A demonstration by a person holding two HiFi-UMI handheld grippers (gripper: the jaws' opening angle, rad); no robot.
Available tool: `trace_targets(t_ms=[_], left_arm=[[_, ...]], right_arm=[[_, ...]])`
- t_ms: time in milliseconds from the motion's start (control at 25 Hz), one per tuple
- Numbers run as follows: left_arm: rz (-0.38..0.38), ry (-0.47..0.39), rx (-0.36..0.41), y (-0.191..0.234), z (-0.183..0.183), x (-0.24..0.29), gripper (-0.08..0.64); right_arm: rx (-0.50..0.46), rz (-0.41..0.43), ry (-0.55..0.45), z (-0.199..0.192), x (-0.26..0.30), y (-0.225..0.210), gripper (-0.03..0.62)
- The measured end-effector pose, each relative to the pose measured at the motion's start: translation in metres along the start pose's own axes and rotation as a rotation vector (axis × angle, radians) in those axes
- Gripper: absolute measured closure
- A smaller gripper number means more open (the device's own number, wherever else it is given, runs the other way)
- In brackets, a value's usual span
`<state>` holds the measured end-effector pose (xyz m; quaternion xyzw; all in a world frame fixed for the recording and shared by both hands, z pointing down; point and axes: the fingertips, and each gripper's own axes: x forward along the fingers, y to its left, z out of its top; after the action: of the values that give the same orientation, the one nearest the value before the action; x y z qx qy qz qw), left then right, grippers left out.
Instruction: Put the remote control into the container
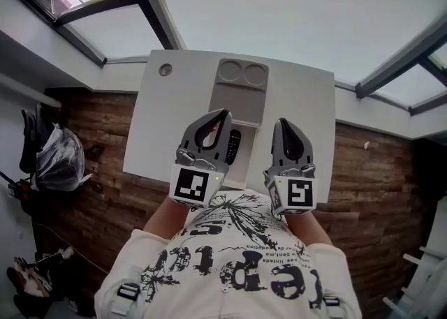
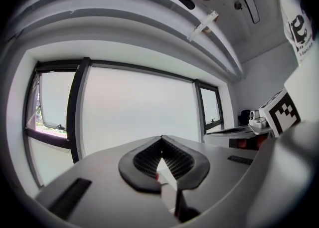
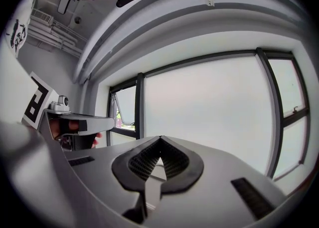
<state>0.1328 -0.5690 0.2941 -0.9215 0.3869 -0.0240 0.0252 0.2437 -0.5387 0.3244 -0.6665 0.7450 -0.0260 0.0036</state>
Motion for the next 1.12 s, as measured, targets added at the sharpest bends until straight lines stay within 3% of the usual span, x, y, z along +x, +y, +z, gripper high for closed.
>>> trace_targets(t_ms=[400,1120], left_arm=[[-0.034,-0.031,-0.048,-0.004,0.004,0.004,0.552],[-0.035,0.004,-0.083,-0.011,-0.005,0.006,0.552]], right_arm=[[-0.033,0.020,0.009,0.002,0.005,0.001,0.589],[-0.024,-0.003,0.038,-0.006,0.000,-0.004,0.589]])
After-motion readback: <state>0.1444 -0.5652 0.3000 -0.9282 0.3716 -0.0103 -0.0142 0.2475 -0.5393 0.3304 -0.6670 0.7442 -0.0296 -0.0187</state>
